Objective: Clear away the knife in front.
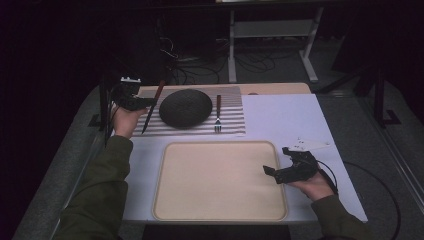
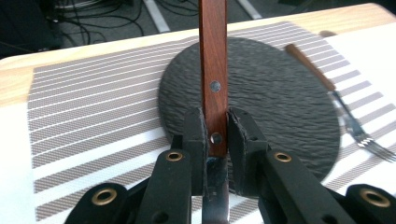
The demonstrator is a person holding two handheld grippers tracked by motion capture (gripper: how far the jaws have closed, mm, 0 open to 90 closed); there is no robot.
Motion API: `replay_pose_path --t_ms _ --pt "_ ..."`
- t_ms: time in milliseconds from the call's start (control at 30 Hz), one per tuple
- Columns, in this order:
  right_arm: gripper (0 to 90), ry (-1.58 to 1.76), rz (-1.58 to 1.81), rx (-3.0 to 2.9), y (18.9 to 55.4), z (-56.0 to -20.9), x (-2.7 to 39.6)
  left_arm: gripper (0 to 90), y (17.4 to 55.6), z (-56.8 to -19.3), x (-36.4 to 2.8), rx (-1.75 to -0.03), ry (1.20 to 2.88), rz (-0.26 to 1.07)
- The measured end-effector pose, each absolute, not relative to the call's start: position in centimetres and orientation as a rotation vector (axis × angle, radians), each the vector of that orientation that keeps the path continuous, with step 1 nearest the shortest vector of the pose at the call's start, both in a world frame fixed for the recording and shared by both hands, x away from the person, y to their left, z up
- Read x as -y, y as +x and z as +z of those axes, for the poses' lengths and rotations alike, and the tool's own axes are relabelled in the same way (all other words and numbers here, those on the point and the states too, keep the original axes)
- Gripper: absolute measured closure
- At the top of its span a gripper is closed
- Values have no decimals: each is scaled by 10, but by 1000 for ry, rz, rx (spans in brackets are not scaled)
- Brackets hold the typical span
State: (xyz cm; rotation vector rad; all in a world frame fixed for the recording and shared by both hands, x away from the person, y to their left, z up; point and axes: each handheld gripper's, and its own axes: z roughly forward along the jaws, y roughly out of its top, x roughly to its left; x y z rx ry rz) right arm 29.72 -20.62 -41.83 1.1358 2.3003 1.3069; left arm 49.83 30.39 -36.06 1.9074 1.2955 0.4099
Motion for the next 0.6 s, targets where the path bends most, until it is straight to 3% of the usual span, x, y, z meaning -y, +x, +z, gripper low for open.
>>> replay_pose_path --t_ms 600 --pt "0 1132 1305 -2296 296 -417 205 778 432 -348 -269 -1167 1950 320"
